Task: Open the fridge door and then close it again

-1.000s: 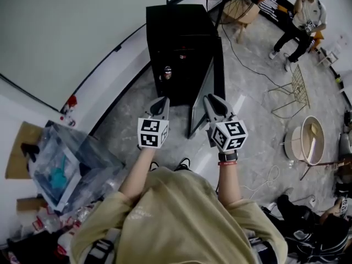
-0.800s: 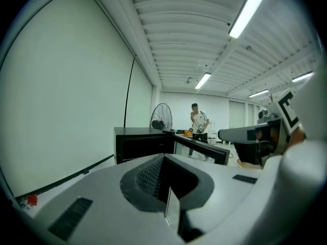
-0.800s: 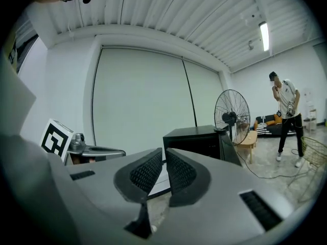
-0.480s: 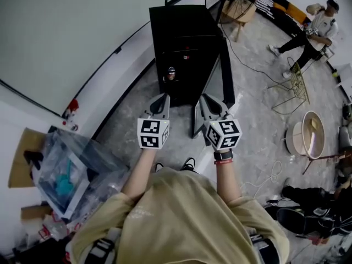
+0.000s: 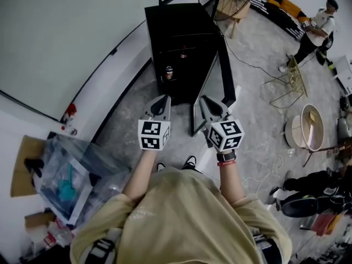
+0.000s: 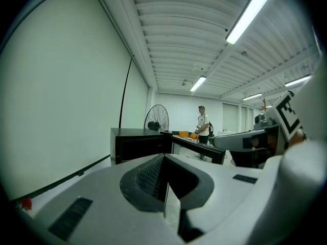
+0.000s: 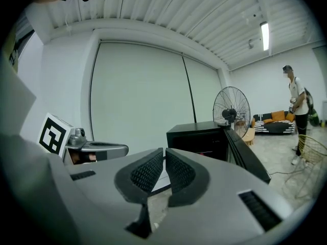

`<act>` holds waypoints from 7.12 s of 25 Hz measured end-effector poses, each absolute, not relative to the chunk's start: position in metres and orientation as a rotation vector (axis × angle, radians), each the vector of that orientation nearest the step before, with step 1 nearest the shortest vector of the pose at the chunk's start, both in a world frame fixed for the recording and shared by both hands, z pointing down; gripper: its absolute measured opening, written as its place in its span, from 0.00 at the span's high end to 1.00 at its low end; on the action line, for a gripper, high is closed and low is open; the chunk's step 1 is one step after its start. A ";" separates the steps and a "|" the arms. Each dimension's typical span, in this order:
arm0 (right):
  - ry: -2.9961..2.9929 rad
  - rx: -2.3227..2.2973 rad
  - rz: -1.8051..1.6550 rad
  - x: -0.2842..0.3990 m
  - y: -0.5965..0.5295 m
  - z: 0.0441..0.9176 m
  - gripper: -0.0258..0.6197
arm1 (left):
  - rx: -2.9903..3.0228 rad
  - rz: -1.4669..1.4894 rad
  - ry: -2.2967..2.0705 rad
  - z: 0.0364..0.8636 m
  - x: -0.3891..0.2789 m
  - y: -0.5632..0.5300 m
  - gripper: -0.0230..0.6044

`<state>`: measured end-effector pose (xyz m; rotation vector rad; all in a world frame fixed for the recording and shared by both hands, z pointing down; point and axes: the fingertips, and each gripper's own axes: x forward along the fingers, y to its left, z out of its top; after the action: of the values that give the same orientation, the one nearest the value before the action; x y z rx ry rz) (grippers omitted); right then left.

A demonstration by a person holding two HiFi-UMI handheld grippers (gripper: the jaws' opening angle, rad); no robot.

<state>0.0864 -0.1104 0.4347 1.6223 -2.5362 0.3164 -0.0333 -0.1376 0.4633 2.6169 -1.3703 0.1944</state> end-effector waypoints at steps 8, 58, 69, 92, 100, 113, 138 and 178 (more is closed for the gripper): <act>-2.464 1.609 0.350 0.123 -0.092 0.449 0.90 | 2.659 0.218 -1.191 0.478 0.010 -0.133 0.93; -2.129 1.377 0.605 0.243 -0.111 0.678 0.85 | 2.581 0.484 -1.012 0.568 0.086 -0.113 0.93; -2.108 1.395 0.676 0.229 -0.112 0.683 0.84 | 2.553 0.486 -1.036 0.575 0.070 -0.109 0.93; -2.154 1.292 0.657 0.174 -0.129 0.685 0.81 | 2.490 0.478 -1.129 0.584 0.022 -0.116 0.93; -2.167 1.248 0.648 0.153 -0.137 0.687 0.81 | 2.459 0.479 -1.167 0.588 0.006 -0.119 0.93; -2.184 1.269 0.702 0.114 -0.158 0.689 0.80 | 2.425 0.475 -1.210 0.595 -0.031 -0.126 0.93; -2.149 1.424 0.853 0.031 -0.232 0.690 0.79 | 2.403 0.461 -1.250 0.606 -0.119 -0.162 0.93; -2.294 1.310 0.830 -0.050 -0.396 0.696 0.87 | 2.309 0.402 -1.427 0.605 -0.139 -0.318 0.93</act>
<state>-0.0498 -0.3959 0.6956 1.3102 -2.2943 0.8298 -0.1387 -0.3177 0.6046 2.3094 -1.4268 0.4023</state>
